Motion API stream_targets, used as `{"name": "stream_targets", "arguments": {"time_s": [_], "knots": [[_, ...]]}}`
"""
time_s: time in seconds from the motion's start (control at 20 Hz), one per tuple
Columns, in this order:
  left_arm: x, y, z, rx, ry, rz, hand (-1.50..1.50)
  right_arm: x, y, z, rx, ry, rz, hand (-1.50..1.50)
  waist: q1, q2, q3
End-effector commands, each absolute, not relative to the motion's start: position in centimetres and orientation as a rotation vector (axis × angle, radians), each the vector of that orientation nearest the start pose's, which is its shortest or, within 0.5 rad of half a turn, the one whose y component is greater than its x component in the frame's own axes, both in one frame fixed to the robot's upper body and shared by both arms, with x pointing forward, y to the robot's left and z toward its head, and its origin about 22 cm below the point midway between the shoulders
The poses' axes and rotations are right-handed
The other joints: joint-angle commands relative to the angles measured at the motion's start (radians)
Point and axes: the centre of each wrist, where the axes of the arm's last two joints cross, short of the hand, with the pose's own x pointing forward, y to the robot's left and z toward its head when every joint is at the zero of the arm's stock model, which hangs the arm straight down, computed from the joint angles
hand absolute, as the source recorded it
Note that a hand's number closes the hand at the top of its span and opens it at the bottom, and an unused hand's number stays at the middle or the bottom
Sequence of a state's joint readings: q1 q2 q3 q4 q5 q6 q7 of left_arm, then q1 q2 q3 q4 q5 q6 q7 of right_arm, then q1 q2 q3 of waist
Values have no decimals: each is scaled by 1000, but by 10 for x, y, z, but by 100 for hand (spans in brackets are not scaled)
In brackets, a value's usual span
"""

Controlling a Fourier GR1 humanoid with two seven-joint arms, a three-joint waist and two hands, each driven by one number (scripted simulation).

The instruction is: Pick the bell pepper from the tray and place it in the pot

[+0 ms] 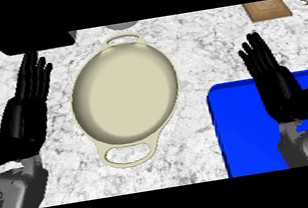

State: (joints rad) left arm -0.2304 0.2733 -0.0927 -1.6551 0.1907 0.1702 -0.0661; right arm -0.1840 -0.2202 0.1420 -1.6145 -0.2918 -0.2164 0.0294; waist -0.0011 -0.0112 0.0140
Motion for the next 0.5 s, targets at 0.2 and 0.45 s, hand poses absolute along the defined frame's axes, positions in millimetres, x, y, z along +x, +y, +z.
{"name": "stream_targets", "arguments": {"time_s": [0.2,0.45], "knots": [[247,327,35,445,-1538,-92,0,202,-363,26,-514,-1438,-59,150,-66,6,-14],[227,344,13,500,-1385,-60,0,177,-428,59,-1215,-1576,350,-150,-103,-6,-17]]}}
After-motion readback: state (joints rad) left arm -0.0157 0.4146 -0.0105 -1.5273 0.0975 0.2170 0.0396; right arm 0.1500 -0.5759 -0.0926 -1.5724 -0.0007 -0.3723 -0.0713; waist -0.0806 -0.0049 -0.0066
